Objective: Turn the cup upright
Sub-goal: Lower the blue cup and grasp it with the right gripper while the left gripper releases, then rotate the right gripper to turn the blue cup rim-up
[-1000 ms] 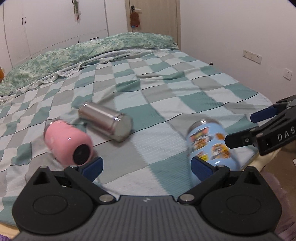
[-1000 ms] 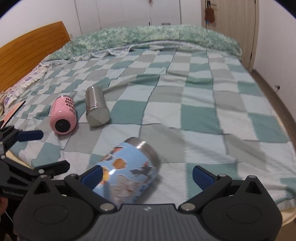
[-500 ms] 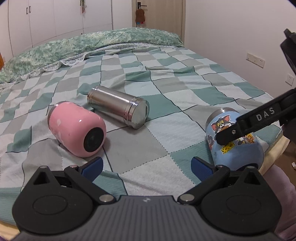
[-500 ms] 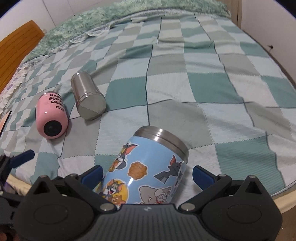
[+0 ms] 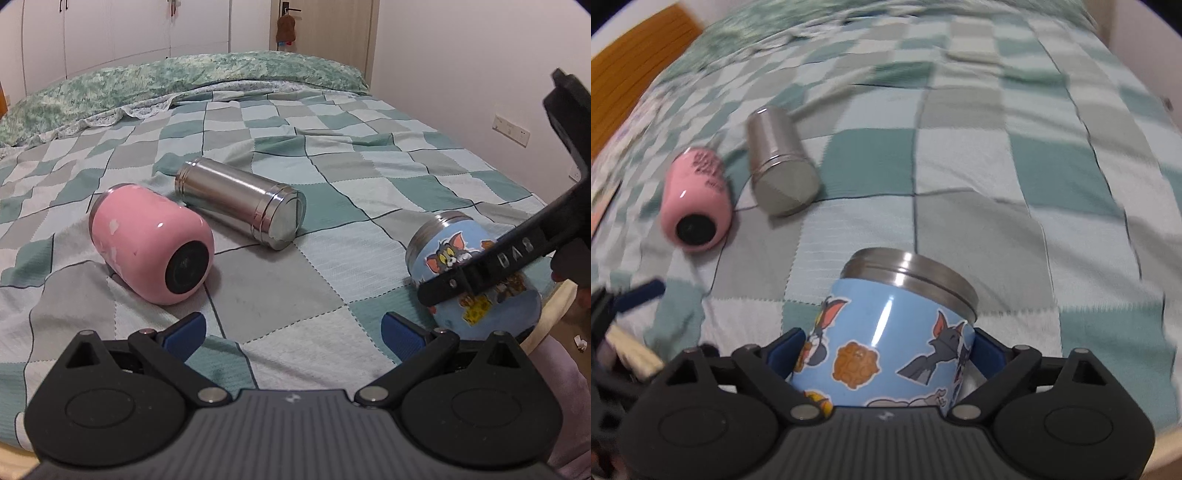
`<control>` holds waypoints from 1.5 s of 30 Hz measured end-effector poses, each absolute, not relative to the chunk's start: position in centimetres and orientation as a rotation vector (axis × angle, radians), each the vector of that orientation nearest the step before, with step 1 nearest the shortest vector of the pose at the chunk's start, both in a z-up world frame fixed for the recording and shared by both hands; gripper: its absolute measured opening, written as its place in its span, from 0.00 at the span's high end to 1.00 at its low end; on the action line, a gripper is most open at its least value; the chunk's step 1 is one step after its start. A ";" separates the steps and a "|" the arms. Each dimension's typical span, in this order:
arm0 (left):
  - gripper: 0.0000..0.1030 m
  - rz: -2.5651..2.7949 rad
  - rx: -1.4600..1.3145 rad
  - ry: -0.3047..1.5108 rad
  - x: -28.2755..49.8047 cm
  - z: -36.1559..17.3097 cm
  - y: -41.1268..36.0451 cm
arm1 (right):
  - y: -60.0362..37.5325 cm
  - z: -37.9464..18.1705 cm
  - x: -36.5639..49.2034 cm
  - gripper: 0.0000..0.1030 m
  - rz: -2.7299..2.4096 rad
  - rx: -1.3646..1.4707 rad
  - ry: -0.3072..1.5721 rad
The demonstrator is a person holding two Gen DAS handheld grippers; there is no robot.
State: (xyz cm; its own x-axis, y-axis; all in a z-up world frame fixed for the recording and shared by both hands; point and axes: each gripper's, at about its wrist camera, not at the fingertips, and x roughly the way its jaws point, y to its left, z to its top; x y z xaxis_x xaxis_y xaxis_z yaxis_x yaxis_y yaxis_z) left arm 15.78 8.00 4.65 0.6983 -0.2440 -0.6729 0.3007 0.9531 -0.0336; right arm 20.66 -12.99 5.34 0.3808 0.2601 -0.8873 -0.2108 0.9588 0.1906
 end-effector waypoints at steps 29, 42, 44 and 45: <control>0.00 -0.286 0.076 0.748 15.8 4.9 6.2 | -15.6 6.6 19.1 0.17 0.460 0.076 1.031; 0.00 -0.289 0.001 0.686 15.2 6.5 2.9 | -21.9 9.7 14.8 0.19 0.381 0.074 0.538; 0.00 -0.278 -0.004 0.676 15.5 6.5 2.2 | -23.2 9.7 15.0 0.19 0.345 0.065 0.495; 0.00 -0.272 -0.004 0.670 15.6 6.5 1.9 | -23.7 9.6 15.1 0.19 0.329 0.052 0.476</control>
